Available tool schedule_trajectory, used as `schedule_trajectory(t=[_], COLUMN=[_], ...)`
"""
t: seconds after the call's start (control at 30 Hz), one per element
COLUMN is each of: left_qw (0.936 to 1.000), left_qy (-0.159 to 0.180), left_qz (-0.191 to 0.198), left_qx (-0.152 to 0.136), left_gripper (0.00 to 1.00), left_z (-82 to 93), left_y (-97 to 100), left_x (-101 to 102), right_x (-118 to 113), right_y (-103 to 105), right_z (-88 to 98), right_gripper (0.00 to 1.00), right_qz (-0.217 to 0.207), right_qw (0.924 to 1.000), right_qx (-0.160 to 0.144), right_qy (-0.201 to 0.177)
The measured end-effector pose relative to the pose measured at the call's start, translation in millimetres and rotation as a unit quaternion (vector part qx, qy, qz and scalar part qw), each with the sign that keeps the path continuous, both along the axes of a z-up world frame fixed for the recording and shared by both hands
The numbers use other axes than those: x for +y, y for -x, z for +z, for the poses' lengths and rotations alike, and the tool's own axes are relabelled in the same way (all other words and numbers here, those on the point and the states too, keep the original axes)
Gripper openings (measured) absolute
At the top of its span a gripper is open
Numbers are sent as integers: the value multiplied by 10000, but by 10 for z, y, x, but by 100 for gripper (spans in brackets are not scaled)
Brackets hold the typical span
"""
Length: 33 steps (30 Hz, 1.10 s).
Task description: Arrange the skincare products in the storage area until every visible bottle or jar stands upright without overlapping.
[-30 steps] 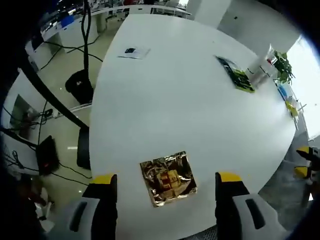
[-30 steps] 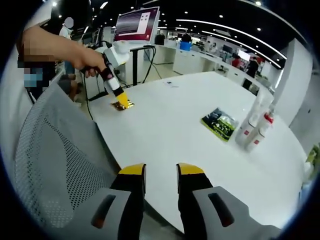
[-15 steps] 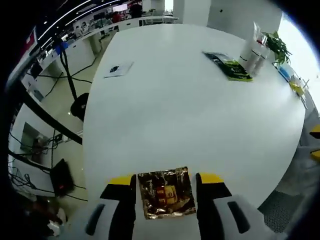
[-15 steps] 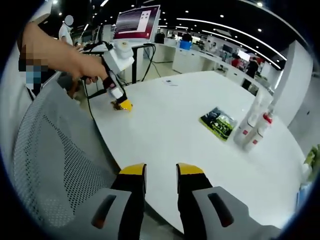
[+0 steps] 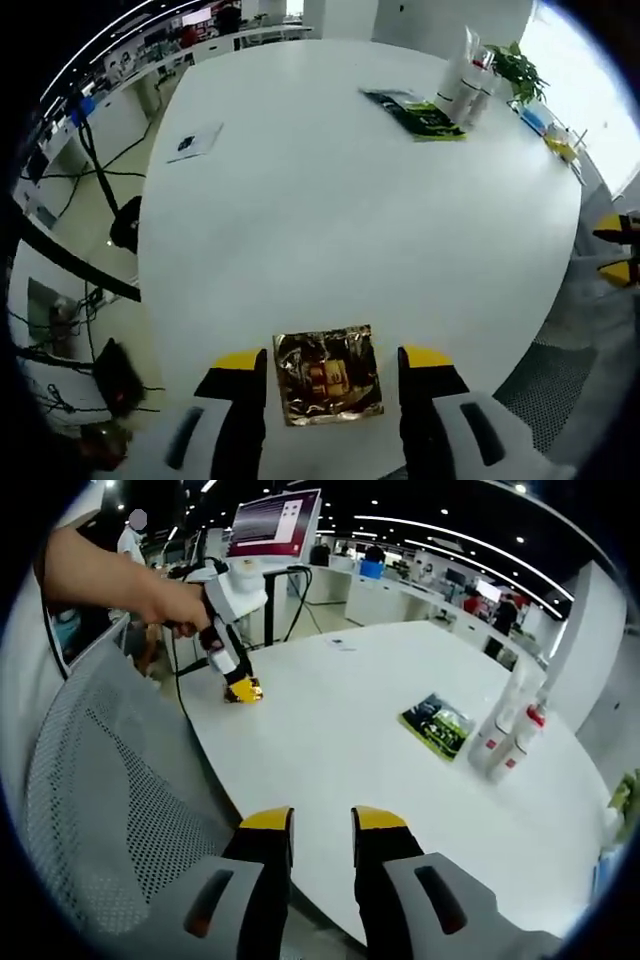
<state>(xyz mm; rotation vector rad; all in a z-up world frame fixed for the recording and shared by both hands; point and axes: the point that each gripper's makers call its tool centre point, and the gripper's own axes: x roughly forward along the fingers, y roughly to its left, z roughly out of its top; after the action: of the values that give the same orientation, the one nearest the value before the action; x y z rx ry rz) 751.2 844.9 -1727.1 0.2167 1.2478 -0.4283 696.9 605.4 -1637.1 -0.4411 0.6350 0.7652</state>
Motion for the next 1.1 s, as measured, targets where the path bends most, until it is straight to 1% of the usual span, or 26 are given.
schedule_trajectory(t=[0.03, 0.17, 0.27, 0.3, 0.33, 0.37, 0.4, 0.43, 0.5, 0.6, 0.63, 0.67, 0.73, 0.77, 0.8, 0.9, 0.97, 1.0, 1.07, 1.1], left_qw=[9999, 10000, 9999, 9998, 9996, 9997, 9997, 9996, 9995, 9989, 9977, 9976, 9954, 9956, 9947, 9931, 9914, 9893, 9872, 9826], left_qy=[-90, -60, -137, -197, -247, -228, -209, -137, -159, -146, -128, -122, -34, -19, 12, 106, 220, 292, 357, 496], left_qz=[-88, 31, 38, 22, -143, -49, -120, -183, -189, -415, -643, -659, -949, -931, -1017, -1141, -1238, -1356, -1452, -1626], left_qx=[55, 3, -6, -23, -33, -29, -90, -184, -172, -172, -164, -156, -150, -122, -116, -251, -357, -454, -548, -742], left_gripper=[54, 53, 52, 51, 51, 48, 43, 40, 40, 40, 40, 40, 40, 40, 40, 40, 40, 40, 40, 40], left_z=[-3, -8, -12, -19, -20, -15, -9, -6, -2, -13, -11, -11, -8, -8, 1, 47, 91, 123, 169, 222], left_y=[20, -2, 4, 7, 16, 11, 6, -19, -3, 15, 30, 40, 65, 85, 99, 90, 78, 64, 51, 17], left_x=[24, 14, 14, 12, 3, 8, -7, -37, -27, -56, -88, -98, -157, -172, -199, -271, -346, -398, -452, -535], right_x=[-1, -3, -6, -11, -12, -13, -15, -16, -4, 11, 21, 33, 39, 40, 43, 59, 49, 45, 51, 50], right_y=[0, -2, -2, -5, -5, -7, -8, -10, -12, -10, -8, -11, -10, -9, -7, -5, -15, -28, -36, -43], right_z=[-1, -2, -7, -6, -6, -5, -4, -1, 11, 22, 29, 49, 57, 55, 57, 71, 84, 120, 150, 153], right_gripper=[20, 20, 20, 20, 20, 20, 20, 20, 20, 21, 21, 22, 22, 22, 22, 22, 22, 21, 22, 22], right_qz=[0, 5, 8, -2, -5, -11, -14, -18, -32, -33, -32, -24, -27, -27, -25, -18, -41, -61, -106, -134], right_qw=[10000, 10000, 10000, 10000, 10000, 10000, 10000, 10000, 10000, 9999, 9999, 9998, 9997, 9997, 9997, 9995, 9995, 9992, 9987, 9985], right_qx=[3, -4, -2, -4, -4, -1, -8, -15, -14, -14, -11, -44, -45, -35, -31, -29, -79, -153, -149, -136], right_qy=[6, 16, 35, 40, 39, 36, 38, 33, -35, -95, -135, -191, -230, -232, -243, -312, -293, -351, -478, -514])
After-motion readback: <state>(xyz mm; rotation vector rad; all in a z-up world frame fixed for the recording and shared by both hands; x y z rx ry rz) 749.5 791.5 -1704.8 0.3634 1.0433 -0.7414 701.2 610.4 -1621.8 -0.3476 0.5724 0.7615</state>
